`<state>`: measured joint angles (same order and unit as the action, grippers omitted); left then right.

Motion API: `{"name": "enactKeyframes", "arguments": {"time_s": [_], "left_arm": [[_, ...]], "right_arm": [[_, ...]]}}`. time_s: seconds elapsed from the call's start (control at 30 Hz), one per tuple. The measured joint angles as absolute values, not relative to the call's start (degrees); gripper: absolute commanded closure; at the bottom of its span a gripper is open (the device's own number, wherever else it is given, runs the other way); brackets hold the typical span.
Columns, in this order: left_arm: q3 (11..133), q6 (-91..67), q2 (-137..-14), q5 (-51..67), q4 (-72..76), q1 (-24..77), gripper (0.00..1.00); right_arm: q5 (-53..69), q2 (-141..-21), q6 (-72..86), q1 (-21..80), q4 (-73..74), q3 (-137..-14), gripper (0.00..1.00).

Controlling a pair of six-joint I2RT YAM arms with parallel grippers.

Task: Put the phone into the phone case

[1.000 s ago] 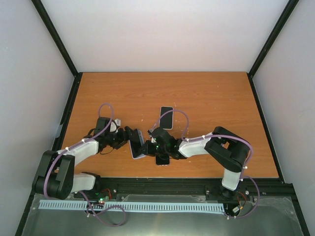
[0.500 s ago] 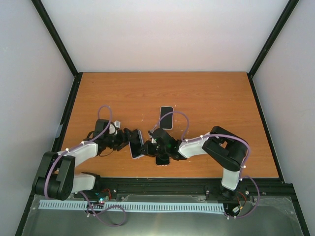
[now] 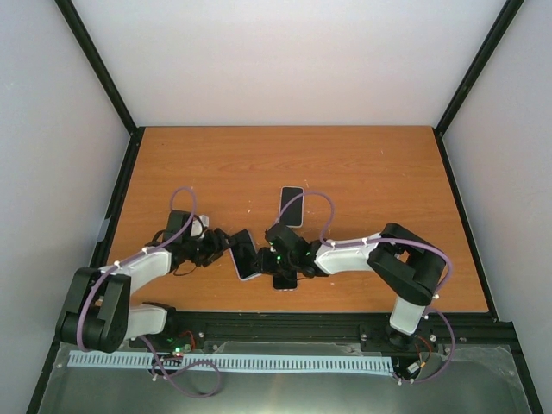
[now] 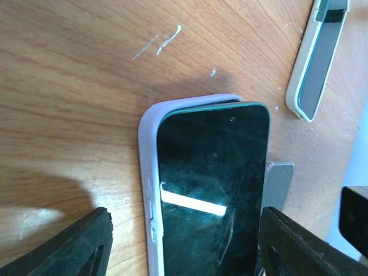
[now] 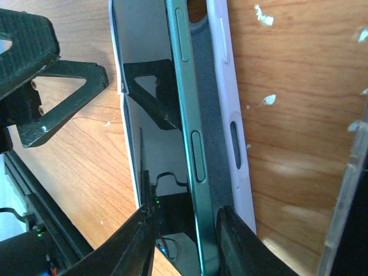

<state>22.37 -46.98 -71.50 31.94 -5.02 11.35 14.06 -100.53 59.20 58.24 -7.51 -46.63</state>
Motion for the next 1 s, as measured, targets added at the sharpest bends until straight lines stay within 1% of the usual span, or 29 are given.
{"name": "enactKeyframes", "arguments": {"time_s": [0.17, 0.27, 0.43, 0.53, 0.73, 0.87, 1.0], "left_arm": [[22.5, -46.9, -73.5, 32.1, -4.9, 11.4, 0.40], [22.5, -46.8, -74.1, 33.1, -4.3, 11.4, 0.43], [22.5, -46.3, -76.7, 35.8, -1.9, 11.4, 0.52], [22.7, -46.1, -78.4, 37.7, -0.5, 11.4, 0.53], [22.8, -46.1, -78.9, 39.4, 0.3, 11.3, 0.53], [23.3, -45.9, -77.6, 38.7, -0.5, 11.3, 0.53], [23.8, -45.7, -77.1, 37.7, -1.1, 11.0, 0.52]], "right_arm": [[13.7, -100.5, 56.6, 58.2, -2.7, -49.3, 0.79], [14.0, -100.6, 56.3, 58.2, -2.3, -49.4, 0.81], [14.9, -100.7, 56.4, 58.2, -3.0, -49.1, 0.81], [15.1, -100.7, 56.3, 58.2, -3.5, -48.8, 0.79], [14.0, -100.3, 53.5, 58.2, 0.6, -49.3, 0.70], [12.8, -98.4, 51.6, 57.9, 4.3, -50.5, 0.62], [12.0, -97.3, 50.2, 57.6, 6.6, -51.6, 0.60]]}}
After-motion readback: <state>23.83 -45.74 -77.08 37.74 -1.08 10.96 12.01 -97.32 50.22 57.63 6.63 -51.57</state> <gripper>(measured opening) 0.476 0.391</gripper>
